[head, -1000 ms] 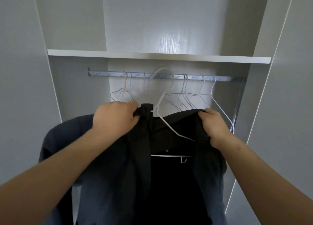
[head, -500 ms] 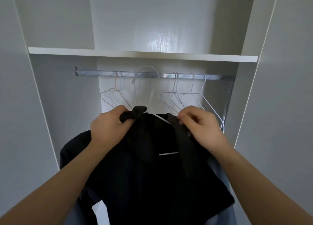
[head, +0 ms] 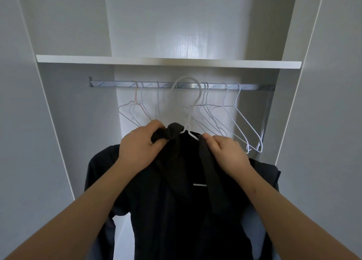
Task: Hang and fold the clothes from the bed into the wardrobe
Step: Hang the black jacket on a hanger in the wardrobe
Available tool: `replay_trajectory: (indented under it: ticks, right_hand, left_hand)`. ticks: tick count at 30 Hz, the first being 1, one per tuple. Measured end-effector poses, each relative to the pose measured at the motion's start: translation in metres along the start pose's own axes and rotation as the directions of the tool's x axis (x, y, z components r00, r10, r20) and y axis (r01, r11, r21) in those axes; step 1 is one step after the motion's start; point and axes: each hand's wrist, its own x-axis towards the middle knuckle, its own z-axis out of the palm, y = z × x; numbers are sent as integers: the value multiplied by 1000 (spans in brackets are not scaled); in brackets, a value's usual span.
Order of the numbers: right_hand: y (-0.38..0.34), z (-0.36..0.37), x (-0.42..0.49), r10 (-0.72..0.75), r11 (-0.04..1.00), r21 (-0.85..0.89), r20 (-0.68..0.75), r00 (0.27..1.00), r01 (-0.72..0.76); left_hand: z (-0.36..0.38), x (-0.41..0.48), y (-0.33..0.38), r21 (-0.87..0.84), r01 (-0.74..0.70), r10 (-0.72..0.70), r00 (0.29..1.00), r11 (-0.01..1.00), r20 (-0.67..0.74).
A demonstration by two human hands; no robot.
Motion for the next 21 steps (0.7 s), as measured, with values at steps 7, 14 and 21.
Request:
replay_trajectory:
  ticks: [7, 14, 21]
  right_hand:
    - [43, 4, 3, 180, 983, 44, -54, 982, -178]
    - [52, 11, 1, 261, 965, 25, -92, 961, -260]
    - [39, 7, 1, 252, 966, 94, -165, 953, -239]
  left_hand:
    - [-22, 21, -24, 31, 103, -96, 982, 994, -161]
    - [-30, 8, 6, -381, 284, -303, 953, 880, 11]
    - [-1, -23, 6, -337, 359, 137, 480, 870, 866]
